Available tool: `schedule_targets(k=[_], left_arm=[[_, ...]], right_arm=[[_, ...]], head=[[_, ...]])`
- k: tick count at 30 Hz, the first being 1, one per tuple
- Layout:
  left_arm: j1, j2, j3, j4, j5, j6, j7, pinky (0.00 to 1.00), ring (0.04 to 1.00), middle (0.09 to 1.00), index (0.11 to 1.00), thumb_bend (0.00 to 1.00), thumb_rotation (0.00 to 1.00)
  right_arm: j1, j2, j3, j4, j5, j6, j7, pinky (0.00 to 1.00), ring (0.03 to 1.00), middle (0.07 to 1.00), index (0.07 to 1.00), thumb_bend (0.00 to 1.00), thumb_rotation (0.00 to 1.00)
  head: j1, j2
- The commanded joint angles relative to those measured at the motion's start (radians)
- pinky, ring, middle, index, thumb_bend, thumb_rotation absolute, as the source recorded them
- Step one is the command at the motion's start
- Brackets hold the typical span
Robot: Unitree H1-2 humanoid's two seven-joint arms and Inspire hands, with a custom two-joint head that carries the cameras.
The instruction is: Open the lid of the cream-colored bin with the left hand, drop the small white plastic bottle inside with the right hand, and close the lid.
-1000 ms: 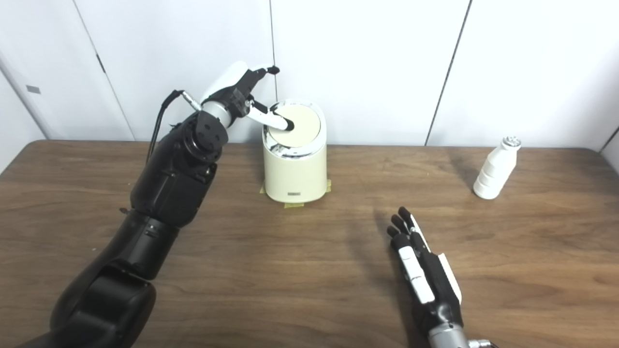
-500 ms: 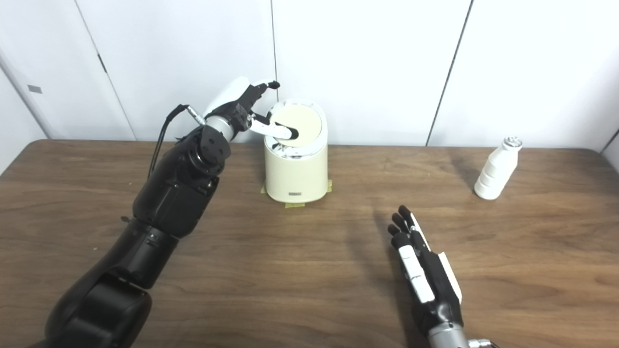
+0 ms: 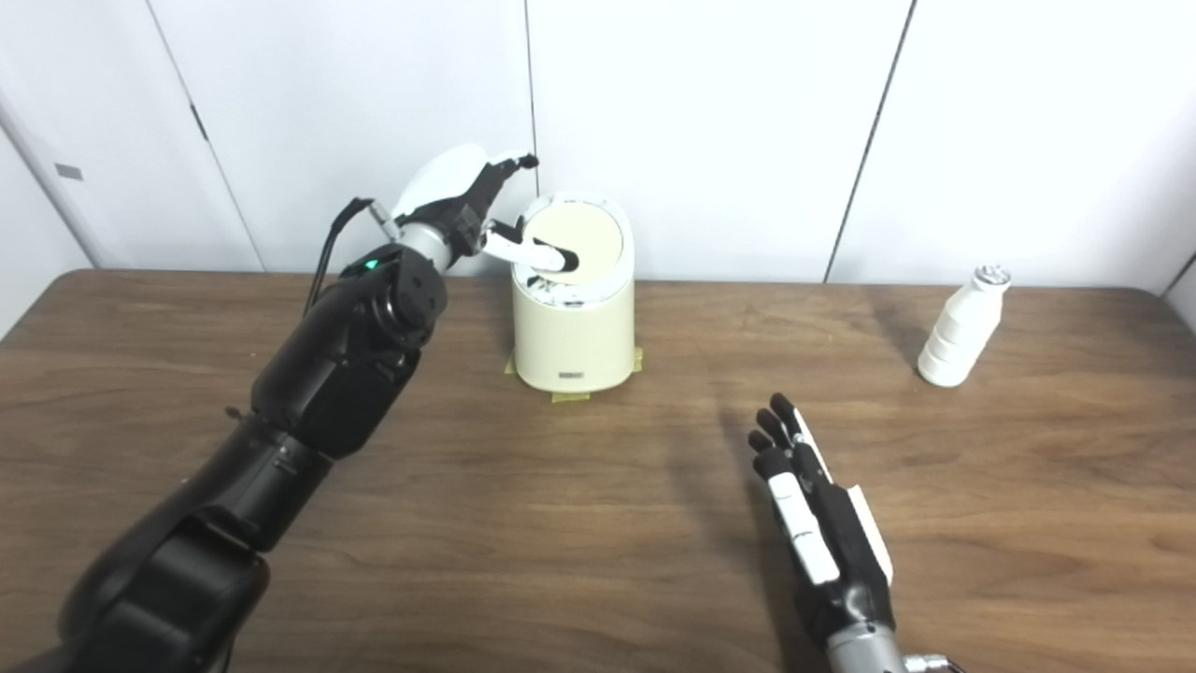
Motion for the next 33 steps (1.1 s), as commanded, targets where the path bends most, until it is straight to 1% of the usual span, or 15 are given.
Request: schedule_targets(k=[1, 4, 7, 9, 12, 15, 19, 21, 22, 24, 25, 27, 30, 31, 33], left_arm=[[-0.063, 0.016, -0.031, 0.015, 0.043, -0.035, 0.000, 0.83, 0.926, 0.960, 0.947, 0.90, 0.01], [-0.083, 0.029, -0.065, 0.022, 0.077, -0.054, -0.003, 0.83, 0.907, 0.943, 0.938, 0.92, 0.00], [-0.095, 0.039, -0.095, 0.014, 0.116, -0.055, -0.014, 0.83, 0.900, 0.938, 0.936, 0.93, 0.00], [-0.099, 0.038, -0.100, 0.008, 0.127, -0.051, -0.020, 0.85, 0.906, 0.941, 0.939, 0.93, 0.00], [-0.095, 0.036, -0.090, 0.003, 0.124, -0.053, -0.021, 0.84, 0.902, 0.938, 0.938, 0.93, 0.00], [-0.084, 0.030, -0.052, -0.002, 0.085, -0.044, -0.020, 0.81, 0.885, 0.921, 0.927, 0.92, 0.00], [-0.054, 0.018, 0.035, -0.048, -0.005, 0.008, -0.058, 0.75, 0.883, 0.917, 0.914, 0.89, 0.02], [-0.032, 0.010, 0.089, -0.085, -0.065, 0.036, -0.074, 0.76, 0.901, 0.936, 0.915, 0.83, 0.09], [-0.019, 0.009, 0.113, -0.104, -0.088, 0.038, -0.075, 0.74, 0.897, 0.938, 0.915, 0.80, 0.12], [0.003, 0.010, 0.139, -0.129, -0.114, 0.023, -0.067, 0.71, 0.872, 0.932, 0.911, 0.73, 0.20], [0.020, 0.010, 0.160, -0.143, -0.143, 0.001, -0.061, 0.71, 0.866, 0.929, 0.910, 0.72, 0.22], [0.044, 0.006, 0.192, -0.161, -0.192, -0.026, -0.055, 0.70, 0.848, 0.921, 0.913, 0.66, 0.25], [0.080, -0.010, 0.244, -0.186, -0.265, -0.036, -0.043, 0.70, 0.833, 0.895, 0.901, 0.61, 0.29], [0.093, -0.016, 0.257, -0.192, -0.283, -0.038, -0.037, 0.70, 0.824, 0.878, 0.888, 0.60, 0.33], [0.125, -0.022, 0.271, -0.205, -0.309, -0.059, -0.023, 0.70, 0.817, 0.863, 0.875, 0.58, 0.38]], right_arm=[[0.124, 0.021, 0.017, -0.033, 0.000, -0.018, -0.002, 0.97, 0.954, 0.961, 0.970, 0.53, 0.79], [0.125, 0.018, 0.022, -0.030, -0.005, -0.027, -0.003, 0.97, 0.956, 0.963, 0.971, 0.53, 0.80], [0.127, 0.016, 0.027, -0.024, -0.014, -0.037, -0.004, 0.96, 0.955, 0.967, 0.975, 0.53, 0.80], [0.126, 0.017, 0.029, -0.023, -0.018, -0.040, -0.006, 0.96, 0.953, 0.971, 0.977, 0.54, 0.80], [0.127, 0.016, 0.028, -0.022, -0.015, -0.040, -0.005, 0.96, 0.954, 0.972, 0.978, 0.55, 0.80], [0.127, 0.017, 0.027, -0.023, -0.015, -0.039, -0.007, 0.95, 0.952, 0.968, 0.974, 0.55, 0.81], [0.125, 0.019, 0.026, -0.022, -0.021, -0.035, -0.012, 0.95, 0.950, 0.967, 0.970, 0.55, 0.81], [0.125, 0.018, 0.026, -0.026, -0.022, -0.031, -0.013, 0.95, 0.948, 0.965, 0.968, 0.55, 0.81], [0.125, 0.018, 0.025, -0.026, -0.021, -0.030, -0.013, 0.95, 0.948, 0.966, 0.969, 0.55, 0.81], [0.125, 0.018, 0.023, -0.026, -0.017, -0.028, -0.013, 0.95, 0.948, 0.965, 0.970, 0.55, 0.80], [0.123, 0.017, 0.021, -0.025, -0.015, -0.028, -0.013, 0.95, 0.948, 0.965, 0.970, 0.55, 0.80], [0.121, 0.016, 0.019, -0.022, -0.015, -0.028, -0.014, 0.96, 0.950, 0.965, 0.970, 0.54, 0.80], [0.119, 0.015, 0.017, -0.022, -0.012, -0.028, -0.013, 0.96, 0.949, 0.963, 0.969, 0.54, 0.80], [0.118, 0.015, 0.016, -0.023, -0.011, -0.028, -0.013, 0.96, 0.948, 0.963, 0.970, 0.54, 0.80], [0.118, 0.016, 0.014, -0.025, -0.010, -0.028, -0.015, 0.96, 0.944, 0.961, 0.969, 0.54, 0.80]], head=[[-0.001, 0.000], [-0.003, 0.001], [-0.003, 0.000], [-0.003, 0.000], [-0.003, 0.000], [-0.007, 0.004], [-0.011, 0.007], [-0.011, 0.008], [-0.011, 0.008], [-0.013, 0.007], [-0.013, 0.008], [-0.013, 0.008], [-0.015, 0.006], [-0.014, 0.005], [-0.013, 0.005]])
